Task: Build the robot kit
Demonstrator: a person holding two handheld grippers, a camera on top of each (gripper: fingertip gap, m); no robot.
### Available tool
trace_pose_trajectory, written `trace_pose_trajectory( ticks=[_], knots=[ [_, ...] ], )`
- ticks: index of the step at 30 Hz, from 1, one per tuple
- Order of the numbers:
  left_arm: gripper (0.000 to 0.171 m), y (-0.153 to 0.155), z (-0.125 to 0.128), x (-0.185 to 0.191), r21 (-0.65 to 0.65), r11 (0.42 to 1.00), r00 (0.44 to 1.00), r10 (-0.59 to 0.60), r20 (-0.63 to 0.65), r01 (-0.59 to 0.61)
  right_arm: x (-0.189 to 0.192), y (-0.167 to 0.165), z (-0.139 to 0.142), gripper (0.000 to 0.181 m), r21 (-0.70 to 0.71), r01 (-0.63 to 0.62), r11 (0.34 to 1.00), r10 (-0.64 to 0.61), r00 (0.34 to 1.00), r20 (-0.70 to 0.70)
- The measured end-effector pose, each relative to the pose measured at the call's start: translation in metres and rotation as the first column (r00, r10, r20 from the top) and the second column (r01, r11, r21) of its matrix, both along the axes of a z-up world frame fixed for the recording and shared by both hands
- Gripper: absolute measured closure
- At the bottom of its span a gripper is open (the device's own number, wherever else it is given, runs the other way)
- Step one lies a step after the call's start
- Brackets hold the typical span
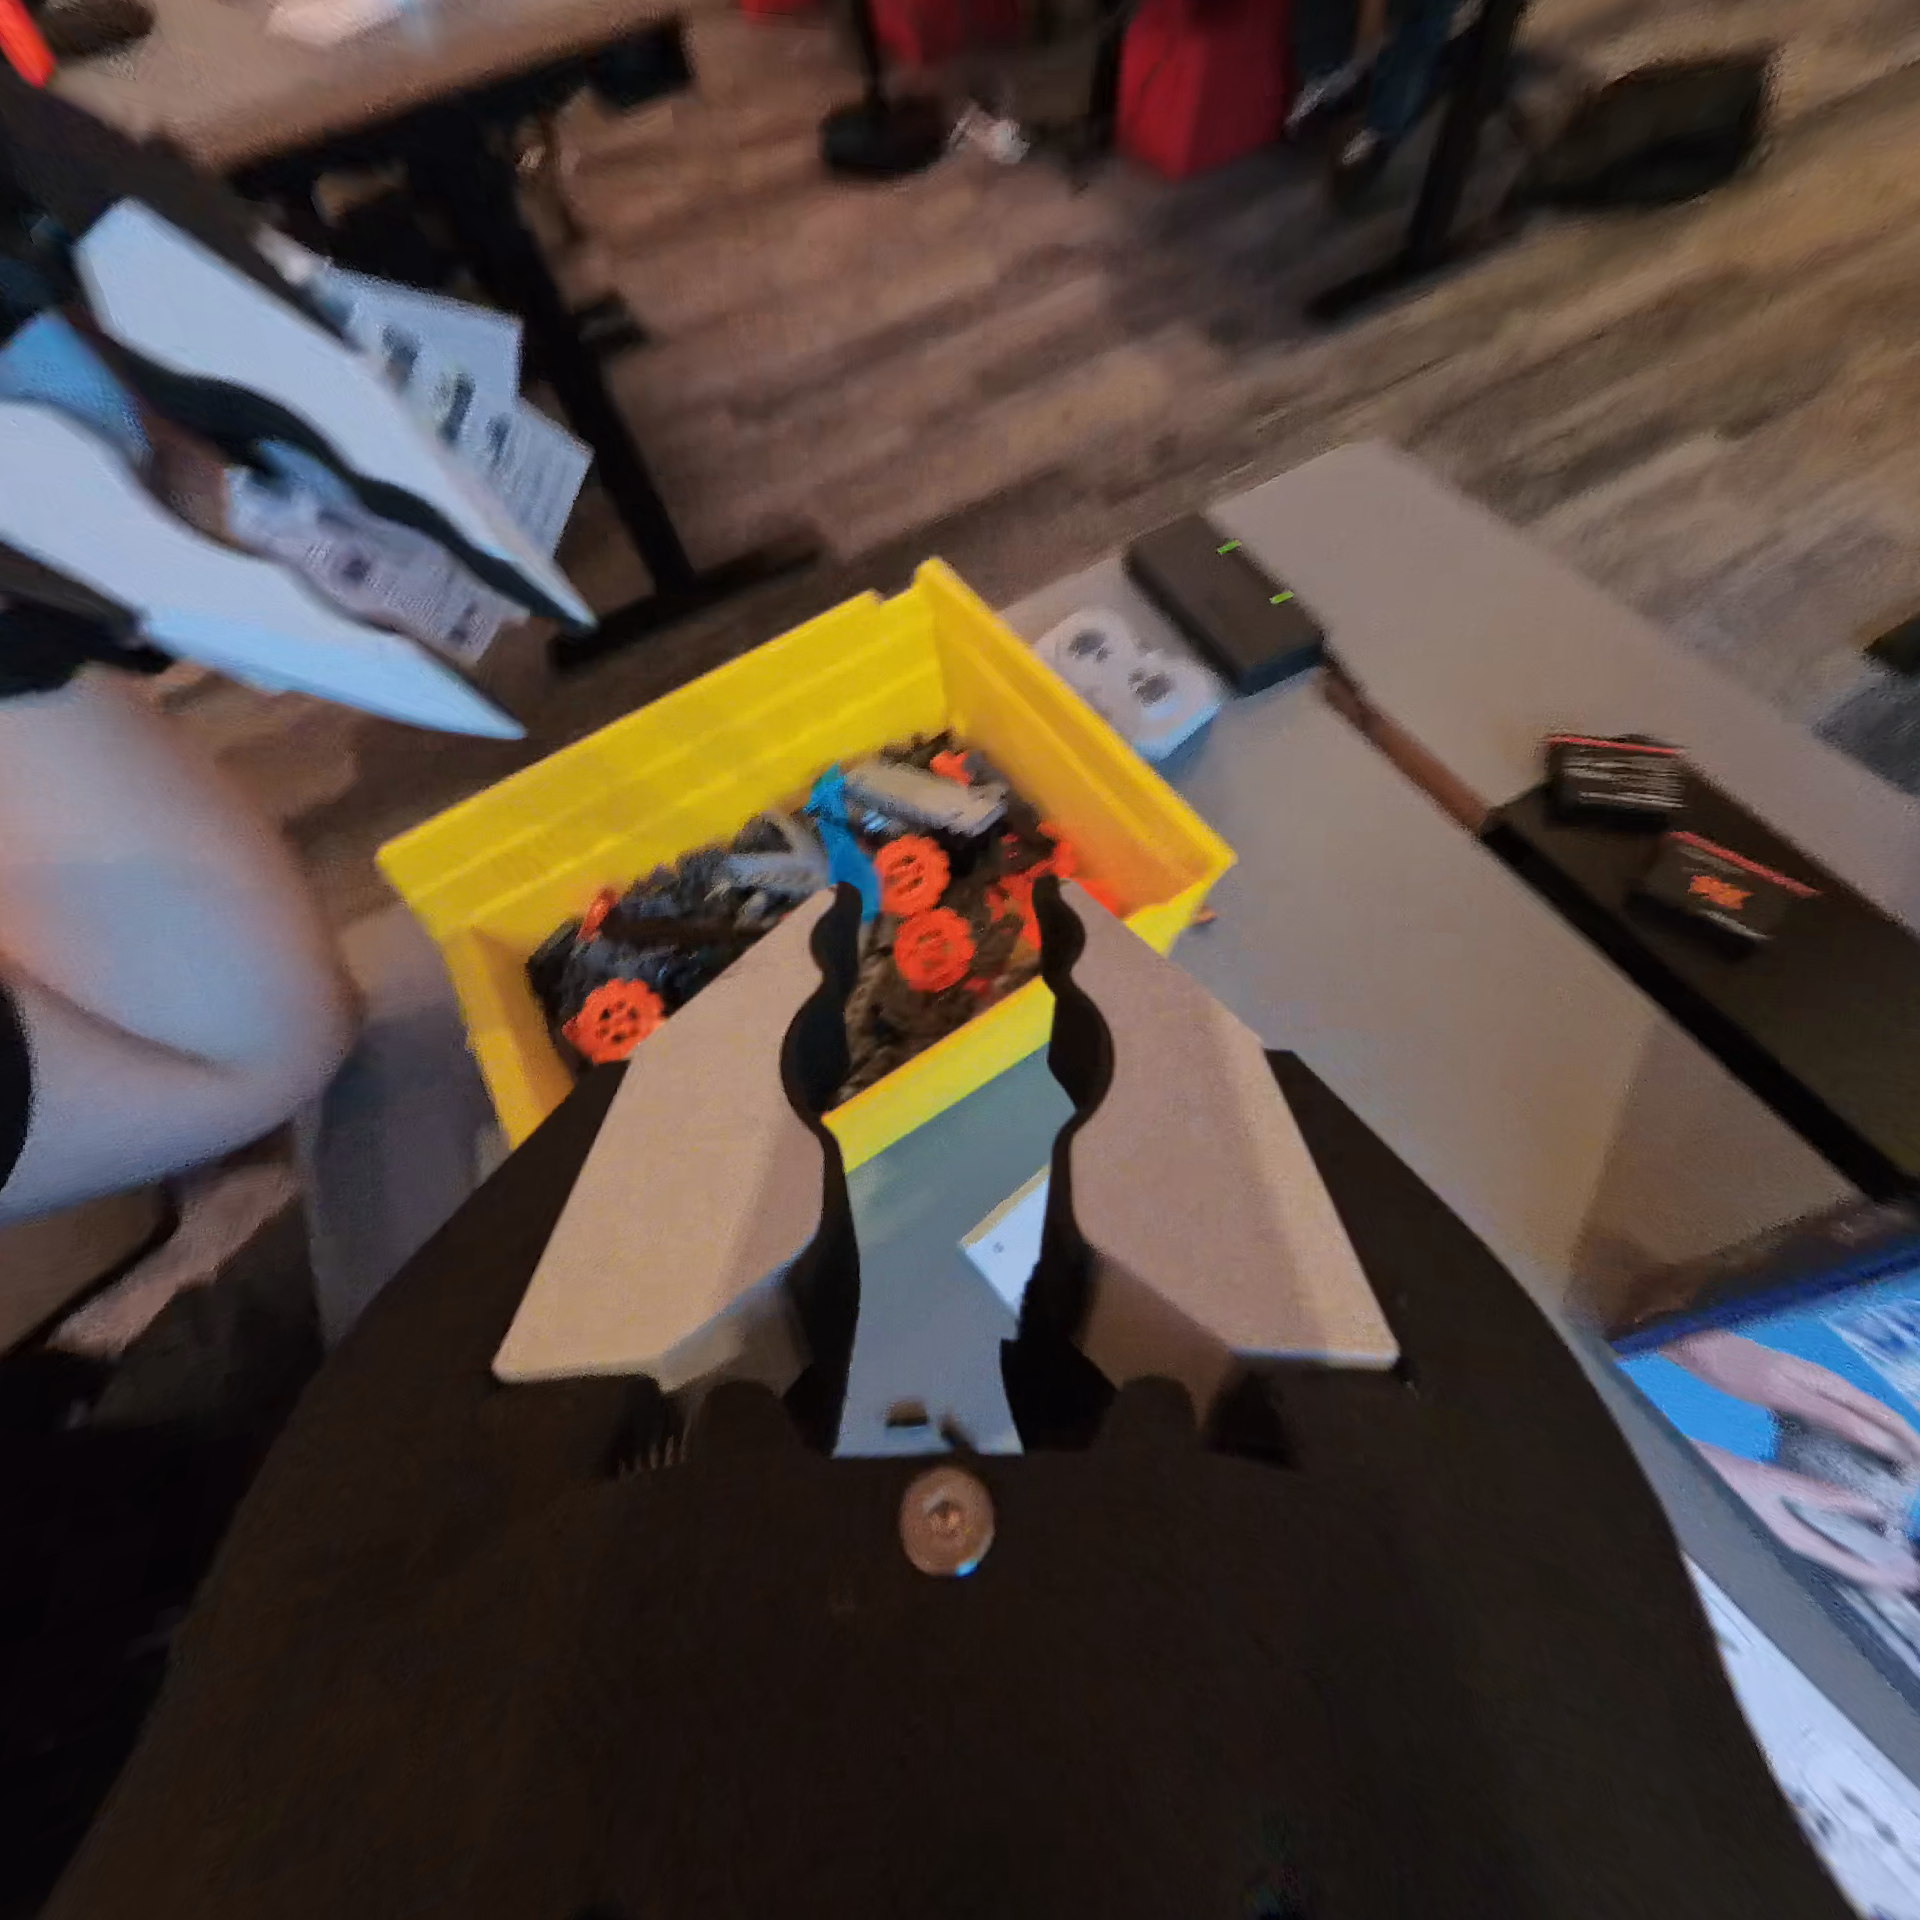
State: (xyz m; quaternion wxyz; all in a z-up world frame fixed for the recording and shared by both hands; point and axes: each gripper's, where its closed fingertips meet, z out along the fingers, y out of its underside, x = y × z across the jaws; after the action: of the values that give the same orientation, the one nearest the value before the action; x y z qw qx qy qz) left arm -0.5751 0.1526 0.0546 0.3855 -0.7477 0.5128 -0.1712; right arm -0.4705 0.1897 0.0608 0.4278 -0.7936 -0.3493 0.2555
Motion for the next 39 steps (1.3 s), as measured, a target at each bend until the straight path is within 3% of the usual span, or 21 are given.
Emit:
trace_pose_trajectory(
  ticks=[4,6,9,14,19,26,29,33,36,39],
  knots=[
    [0.144,-0.001,-0.014,-0.001,-0.069,0.989,0.991,-0.132,0.025,0.134,-0.04,-0.033,-0.045,0.15,-0.135,-0.219,0.966,0.234,0.966,0.112],
    [0.142,0.011,-0.011,-0.009,-0.04,0.992,0.992,-0.118,0.046,0.119,-0.041,-0.041,-0.06,0.149,-0.168,-0.252,0.953,0.285,0.935,0.212],
    [0.142,0.02,-0.021,-0.012,-0.117,0.987,0.992,-0.101,0.077,0.109,-0.049,-0.046,-0.067,0.149,-0.195,-0.277,0.941,0.317,0.923,0.218],
    [0.138,0.02,-0.059,-0.001,-0.164,0.96,0.972,-0.234,-0.029,0.227,-0.026,-0.034,-0.071,0.147,-0.146,-0.184,0.972,0.224,0.915,0.335],
    [0.132,0.023,-0.062,0.015,-0.102,0.944,0.949,-0.316,-0.008,0.314,-0.011,-0.037,-0.051,0.147,-0.102,-0.133,0.986,0.157,0.949,0.274],
    [0.12,0.041,-0.095,-0.011,-0.066,0.951,0.933,-0.308,-0.188,0.301,-0.001,-0.018,-0.056,0.144,-0.064,-0.046,0.997,0.064,0.951,0.301],
    [0.122,0.05,-0.108,-0.023,-0.096,0.957,0.925,-0.29,-0.244,0.274,-0.01,-0.021,-0.037,0.14,-0.076,-0.056,0.996,0.072,0.974,0.214],
    [0.126,0.059,-0.122,-0.021,-0.116,0.95,0.912,-0.312,-0.267,0.29,-0.022,-0.016,-0.006,0.137,0.016,-0.046,0.999,0.044,0.992,0.121],
    [0.126,0.061,-0.132,-0.019,-0.148,0.944,0.906,-0.326,-0.271,0.295,-0.017,-0.01,-0.021,0.137,0.005,-0.005,1.0,0.004,0.993,0.121],
    [0.123,0.052,-0.147,-0.021,-0.23,0.919,0.882,-0.378,-0.281,0.321,0.007,0.001,-0.033,0.135,0.028,0.059,0.998,-0.065,0.963,0.263]
  ],
)
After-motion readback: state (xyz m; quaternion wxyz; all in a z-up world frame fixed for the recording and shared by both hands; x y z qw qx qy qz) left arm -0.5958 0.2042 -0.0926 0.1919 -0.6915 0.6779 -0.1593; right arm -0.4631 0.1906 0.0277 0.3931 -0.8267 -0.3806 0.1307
